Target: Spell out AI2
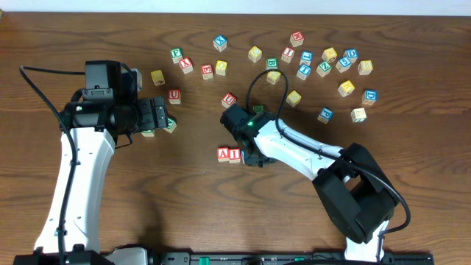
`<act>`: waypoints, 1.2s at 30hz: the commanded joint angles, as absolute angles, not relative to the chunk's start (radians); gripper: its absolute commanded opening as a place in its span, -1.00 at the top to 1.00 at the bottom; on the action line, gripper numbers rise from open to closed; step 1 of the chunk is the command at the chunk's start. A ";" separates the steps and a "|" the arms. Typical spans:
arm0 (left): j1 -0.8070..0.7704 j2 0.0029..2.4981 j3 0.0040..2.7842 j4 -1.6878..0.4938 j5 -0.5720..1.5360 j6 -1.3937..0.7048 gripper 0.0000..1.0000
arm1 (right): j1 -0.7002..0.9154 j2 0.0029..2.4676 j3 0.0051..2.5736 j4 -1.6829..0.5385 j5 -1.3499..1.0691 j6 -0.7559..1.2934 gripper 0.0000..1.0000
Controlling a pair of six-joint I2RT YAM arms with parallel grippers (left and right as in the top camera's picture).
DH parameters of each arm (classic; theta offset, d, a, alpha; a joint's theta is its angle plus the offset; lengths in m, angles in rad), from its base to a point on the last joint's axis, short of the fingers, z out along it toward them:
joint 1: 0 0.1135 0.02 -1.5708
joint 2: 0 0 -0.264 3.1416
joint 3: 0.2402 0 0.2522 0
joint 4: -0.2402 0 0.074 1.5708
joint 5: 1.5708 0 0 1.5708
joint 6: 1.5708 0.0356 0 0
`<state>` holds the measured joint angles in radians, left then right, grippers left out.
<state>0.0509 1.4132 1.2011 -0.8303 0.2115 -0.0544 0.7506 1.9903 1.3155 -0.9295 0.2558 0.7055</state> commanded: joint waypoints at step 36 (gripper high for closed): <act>0.054 1.421 1.196 -0.833 0.218 -0.045 -0.92 | 0.904 1.857 1.196 -0.794 0.227 0.748 0.98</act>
